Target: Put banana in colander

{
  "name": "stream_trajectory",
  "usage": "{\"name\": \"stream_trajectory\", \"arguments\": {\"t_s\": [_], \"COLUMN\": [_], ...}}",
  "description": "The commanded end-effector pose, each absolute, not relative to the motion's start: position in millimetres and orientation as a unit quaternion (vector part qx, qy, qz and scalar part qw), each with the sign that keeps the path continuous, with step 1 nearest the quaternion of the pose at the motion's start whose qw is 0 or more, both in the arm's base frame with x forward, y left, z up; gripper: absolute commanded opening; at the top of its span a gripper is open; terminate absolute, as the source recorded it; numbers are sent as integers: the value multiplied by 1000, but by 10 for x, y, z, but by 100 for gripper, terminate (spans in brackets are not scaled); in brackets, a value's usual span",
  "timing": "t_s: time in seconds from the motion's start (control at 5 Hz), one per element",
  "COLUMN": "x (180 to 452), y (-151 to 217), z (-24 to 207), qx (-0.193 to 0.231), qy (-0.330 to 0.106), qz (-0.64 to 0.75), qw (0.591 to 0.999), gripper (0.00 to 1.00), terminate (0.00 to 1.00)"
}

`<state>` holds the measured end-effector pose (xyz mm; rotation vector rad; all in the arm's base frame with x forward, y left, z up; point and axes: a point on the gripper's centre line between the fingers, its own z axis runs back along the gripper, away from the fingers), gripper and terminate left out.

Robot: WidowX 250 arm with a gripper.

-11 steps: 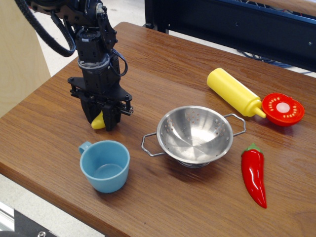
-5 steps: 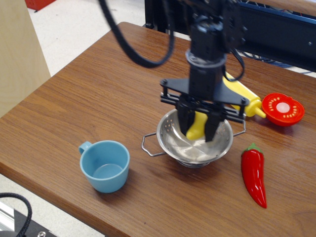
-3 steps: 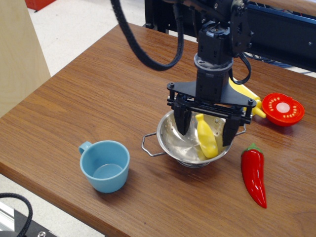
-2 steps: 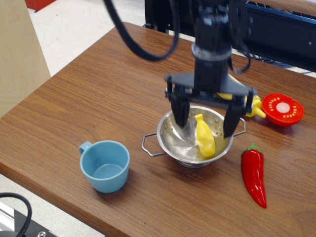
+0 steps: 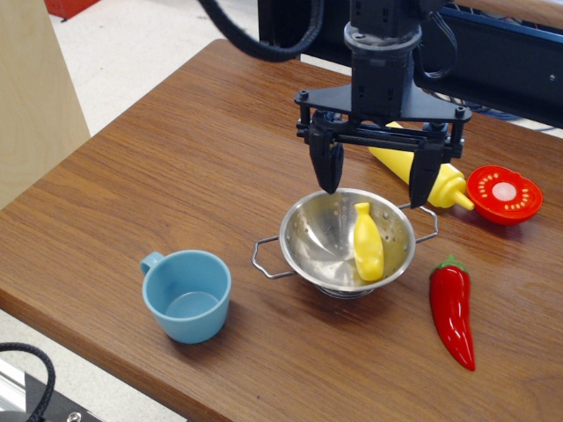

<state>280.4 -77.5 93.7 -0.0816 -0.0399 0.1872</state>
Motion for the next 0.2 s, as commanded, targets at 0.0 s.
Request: {"name": "stream_trajectory", "arguments": {"t_s": [0.0], "x": [2898], "y": [-803], "z": [1166], "qx": [-51], "qy": [-51], "qz": [90], "qw": [993], "gripper": [100], "terminate": [100]}}
